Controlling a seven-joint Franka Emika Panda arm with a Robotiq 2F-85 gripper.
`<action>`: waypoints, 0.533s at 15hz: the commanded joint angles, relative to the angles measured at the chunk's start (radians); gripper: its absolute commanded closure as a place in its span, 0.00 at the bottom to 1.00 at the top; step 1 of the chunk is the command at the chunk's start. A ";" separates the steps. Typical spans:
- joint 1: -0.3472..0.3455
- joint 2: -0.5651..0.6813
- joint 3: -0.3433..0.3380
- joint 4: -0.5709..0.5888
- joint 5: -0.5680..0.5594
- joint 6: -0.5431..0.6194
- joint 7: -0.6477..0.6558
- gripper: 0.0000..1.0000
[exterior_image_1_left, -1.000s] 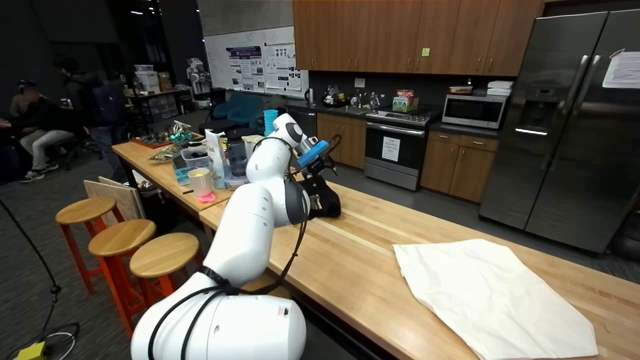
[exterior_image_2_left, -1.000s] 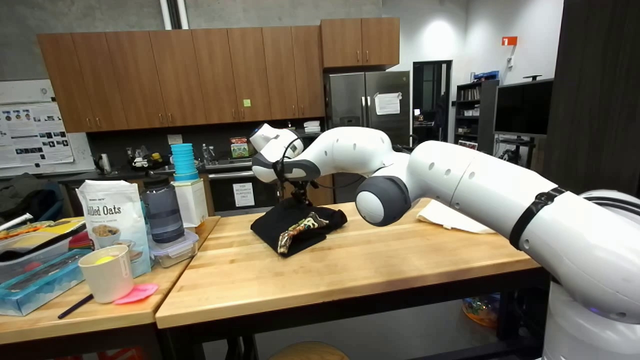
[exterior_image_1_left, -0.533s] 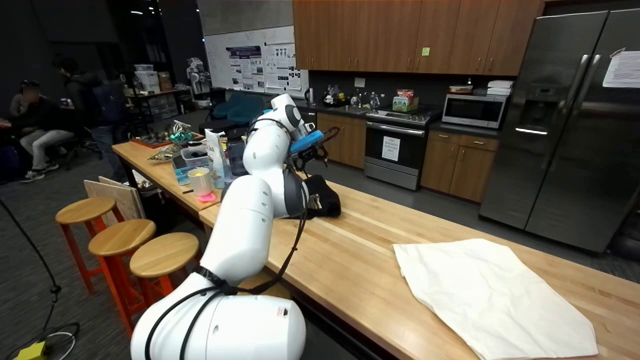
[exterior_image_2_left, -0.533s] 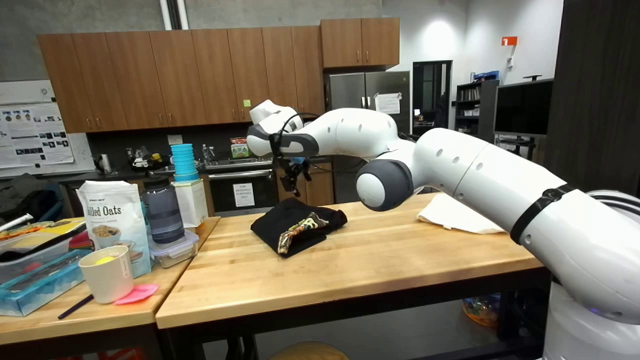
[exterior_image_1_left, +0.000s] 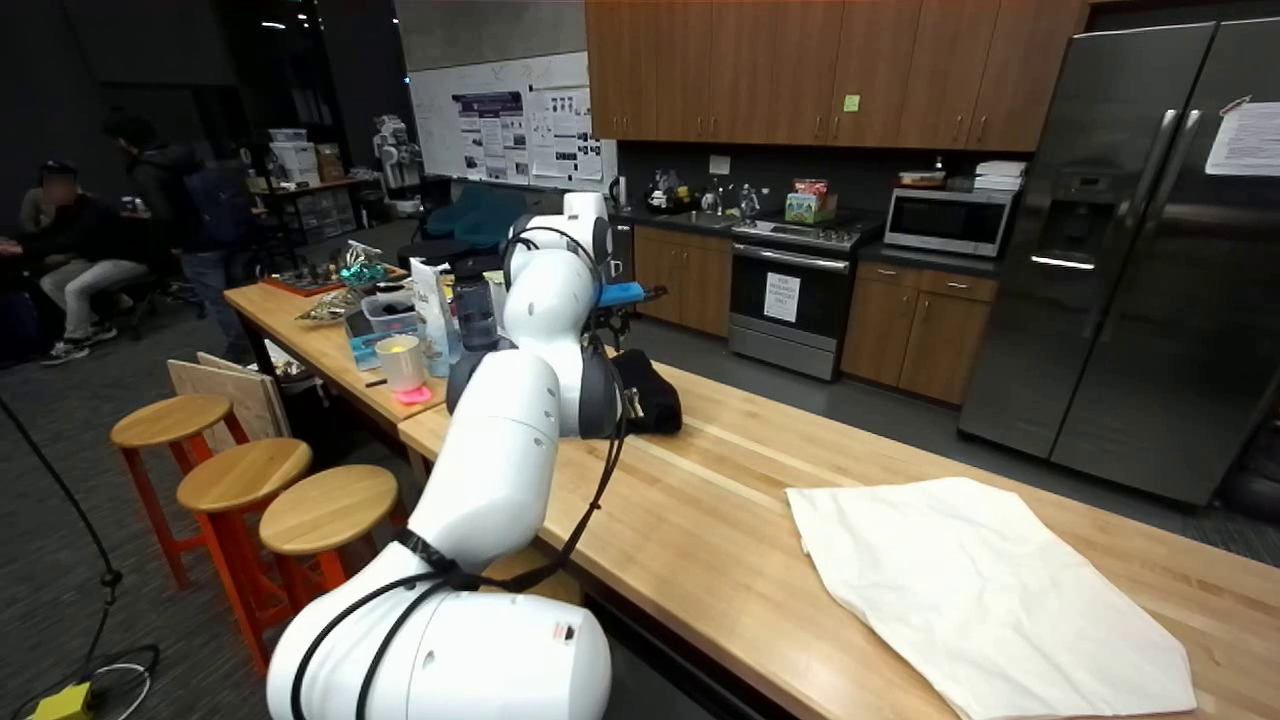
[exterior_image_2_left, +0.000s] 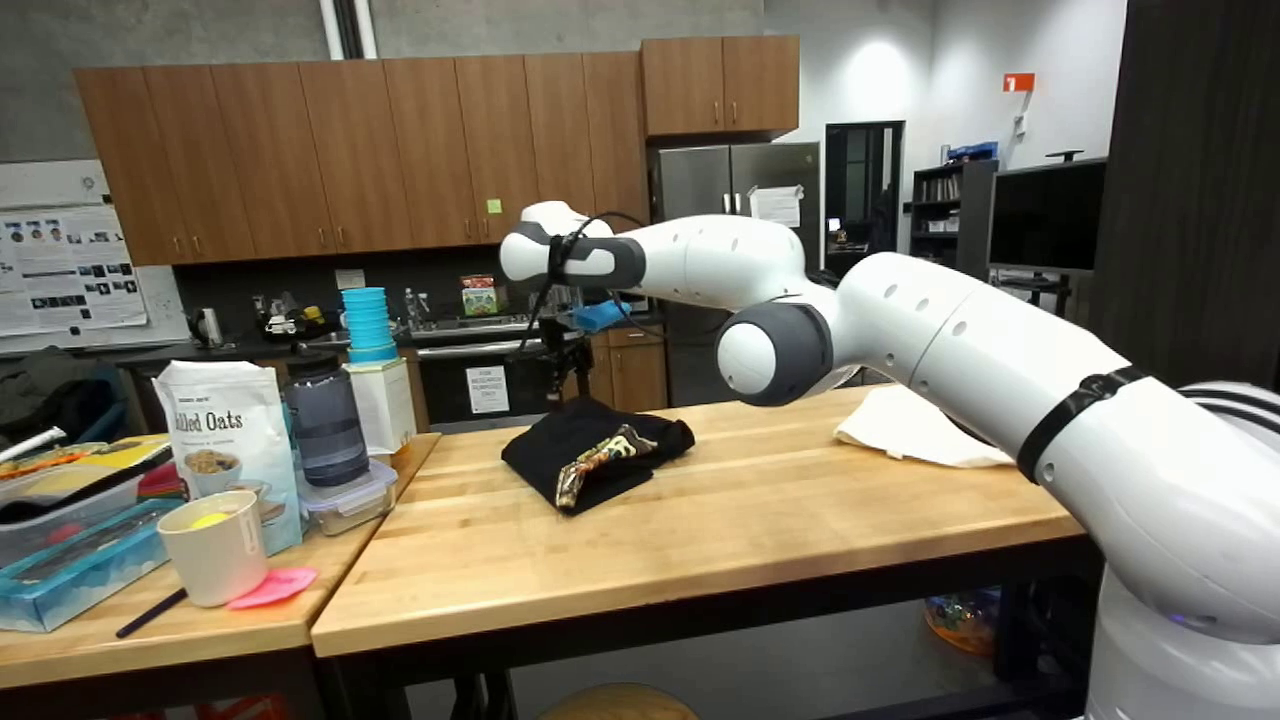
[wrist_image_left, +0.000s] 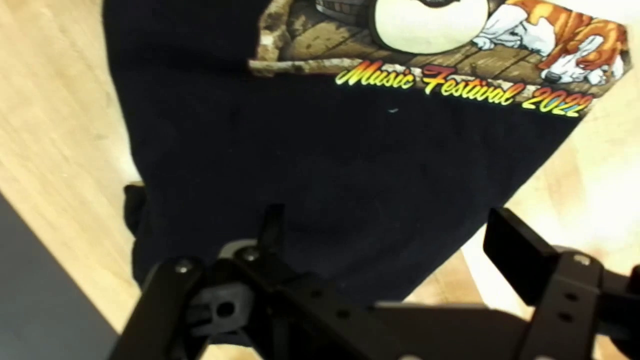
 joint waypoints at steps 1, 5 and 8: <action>-0.058 0.029 0.085 0.035 0.100 -0.067 -0.095 0.00; -0.099 0.051 0.121 0.019 0.159 -0.192 -0.145 0.00; -0.107 0.078 0.099 0.022 0.136 -0.276 -0.167 0.00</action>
